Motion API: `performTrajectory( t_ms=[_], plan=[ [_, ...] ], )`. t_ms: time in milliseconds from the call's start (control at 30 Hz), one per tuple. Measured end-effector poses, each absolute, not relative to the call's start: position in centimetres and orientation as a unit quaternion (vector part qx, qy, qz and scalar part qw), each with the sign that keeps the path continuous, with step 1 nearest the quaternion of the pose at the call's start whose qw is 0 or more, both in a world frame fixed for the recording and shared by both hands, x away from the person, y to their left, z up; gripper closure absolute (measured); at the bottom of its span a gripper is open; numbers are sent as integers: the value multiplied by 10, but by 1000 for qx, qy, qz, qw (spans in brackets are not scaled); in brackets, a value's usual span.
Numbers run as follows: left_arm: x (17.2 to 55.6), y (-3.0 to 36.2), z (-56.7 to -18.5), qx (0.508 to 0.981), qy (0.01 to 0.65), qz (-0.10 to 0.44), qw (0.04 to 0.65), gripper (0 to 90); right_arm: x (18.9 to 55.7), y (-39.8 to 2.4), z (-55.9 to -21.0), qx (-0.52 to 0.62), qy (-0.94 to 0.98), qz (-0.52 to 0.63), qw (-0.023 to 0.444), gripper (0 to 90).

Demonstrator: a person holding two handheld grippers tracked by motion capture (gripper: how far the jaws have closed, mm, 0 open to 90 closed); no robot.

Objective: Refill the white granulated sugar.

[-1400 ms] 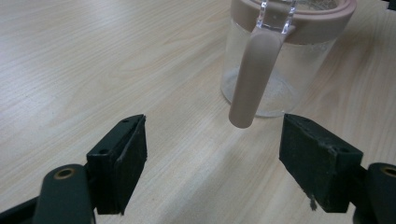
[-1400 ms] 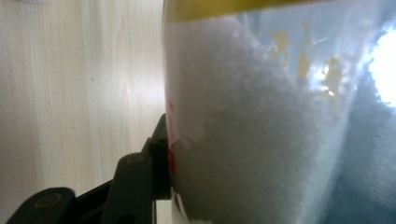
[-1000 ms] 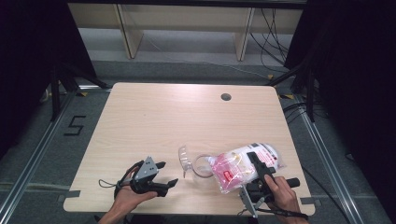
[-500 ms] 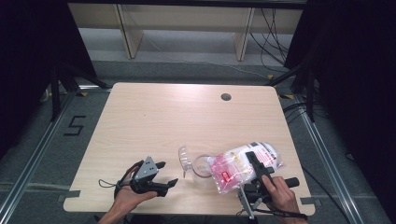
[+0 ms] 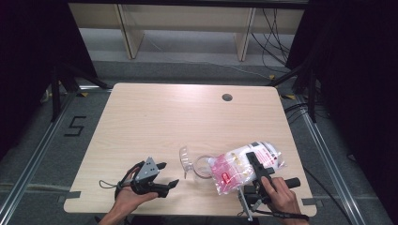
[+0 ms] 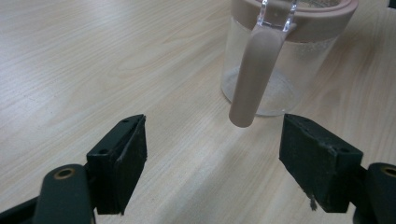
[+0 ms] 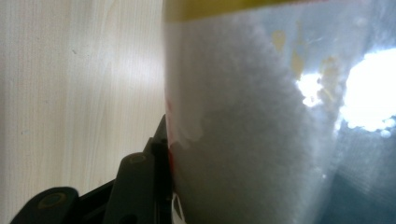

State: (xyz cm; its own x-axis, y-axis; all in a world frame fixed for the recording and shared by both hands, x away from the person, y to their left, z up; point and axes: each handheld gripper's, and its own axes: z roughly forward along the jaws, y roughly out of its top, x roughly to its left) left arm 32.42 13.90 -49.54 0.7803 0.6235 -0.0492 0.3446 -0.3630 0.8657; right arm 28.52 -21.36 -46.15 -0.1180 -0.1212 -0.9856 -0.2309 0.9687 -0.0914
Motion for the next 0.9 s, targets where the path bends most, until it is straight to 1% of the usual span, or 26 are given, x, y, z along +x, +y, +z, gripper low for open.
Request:
performTrajectory(
  t_ms=[167,233,467,900],
  plan=[
    [324,139,-495,813,298,146,479,231,282,-211,-462,-127,740,20,660,570],
    [324,139,-495,813,298,145,479,231,283,-210,-460,-148,732,16,665,571],
    [324,139,-495,813,298,146,479,231,282,-209,-463,-135,737,17,662,577],
    [324,139,-495,813,298,145,479,231,282,-208,-461,-157,723,-4,673,588]
  ],
)
